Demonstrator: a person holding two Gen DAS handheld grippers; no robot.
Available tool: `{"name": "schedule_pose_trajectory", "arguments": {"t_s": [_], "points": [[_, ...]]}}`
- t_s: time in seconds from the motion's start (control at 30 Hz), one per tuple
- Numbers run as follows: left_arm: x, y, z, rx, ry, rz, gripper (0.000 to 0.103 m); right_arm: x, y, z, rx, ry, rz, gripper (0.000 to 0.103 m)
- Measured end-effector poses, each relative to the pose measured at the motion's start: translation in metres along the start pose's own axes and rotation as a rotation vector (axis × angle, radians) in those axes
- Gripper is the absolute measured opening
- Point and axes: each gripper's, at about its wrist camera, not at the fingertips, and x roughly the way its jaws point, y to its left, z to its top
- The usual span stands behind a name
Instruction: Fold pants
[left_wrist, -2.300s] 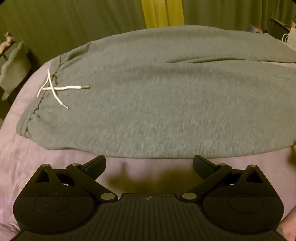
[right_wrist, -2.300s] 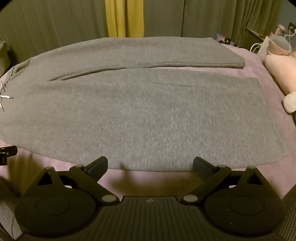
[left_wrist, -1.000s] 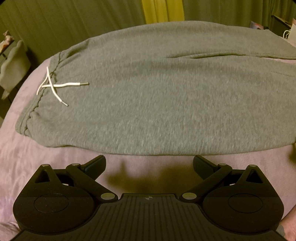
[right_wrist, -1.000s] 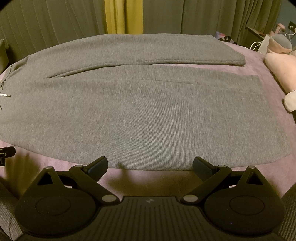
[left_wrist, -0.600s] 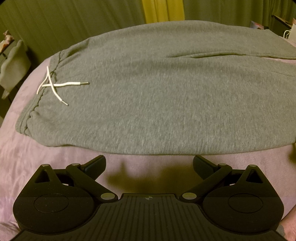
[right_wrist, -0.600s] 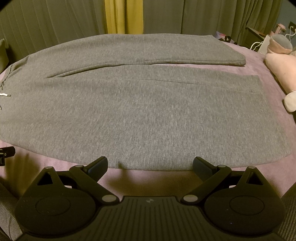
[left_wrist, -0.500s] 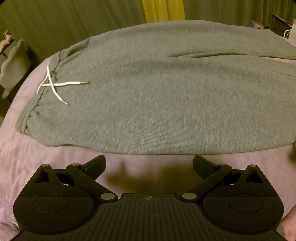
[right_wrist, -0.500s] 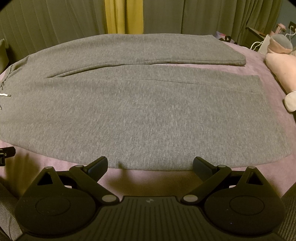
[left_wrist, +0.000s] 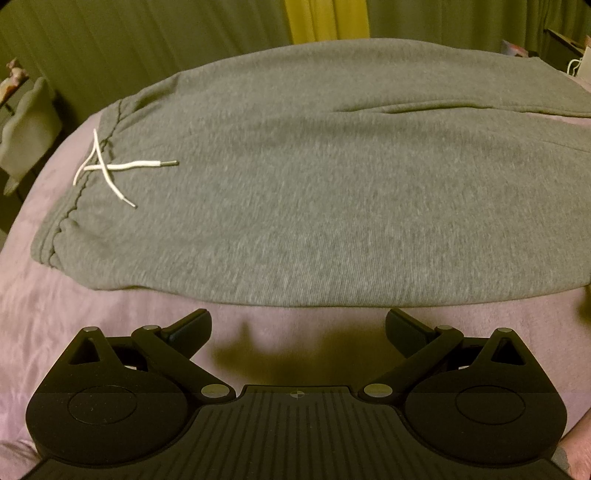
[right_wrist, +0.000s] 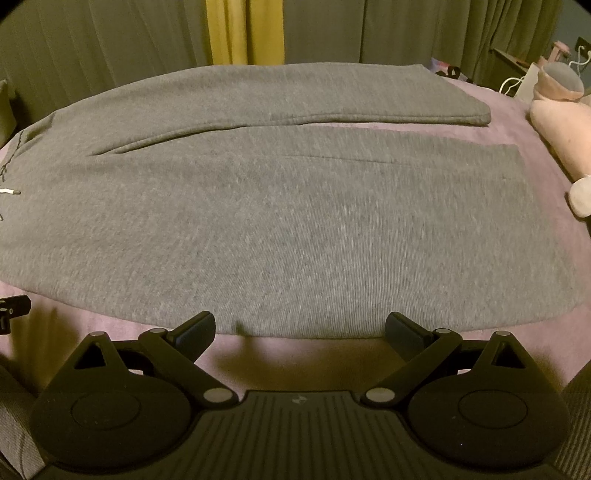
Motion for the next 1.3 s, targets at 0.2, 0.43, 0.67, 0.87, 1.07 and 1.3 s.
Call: {"name": "schedule_pose_trajectory", "arguments": {"t_s": [0.2, 0.43, 0.67, 0.87, 1.07, 1.3], "points": [[0.0002, 0.0001, 0.0001, 0.000, 0.002, 0.000, 0.103, 0.0011, -0.0015, 0.0005, 0.017, 0.002, 0.002, 0.099], [0.0000, 0.0001, -0.0007, 0.000, 0.004, 0.002, 0.103, 0.0031, -0.0030, 0.0007, 0.027, 0.006, 0.002, 0.099], [0.0003, 0.0003, 0.0014, 0.000, 0.013, 0.002, 0.103, 0.0039, -0.0025, 0.0016, 0.021, 0.012, 0.003, 0.099], [0.0004, 0.0003, 0.0031, -0.002, 0.020, 0.006, 0.103, 0.0015, -0.0040, 0.0033, 0.017, -0.003, 0.022, 0.099], [0.0021, 0.0008, 0.0044, -0.004, 0.031, 0.007, 0.103, 0.0019, -0.0010, 0.0038, 0.004, -0.016, 0.031, 0.099], [-0.0014, 0.0026, 0.0064, -0.020, 0.027, 0.013, 0.103, 0.0049, -0.0057, 0.0067, 0.030, -0.006, 0.057, 0.099]]}}
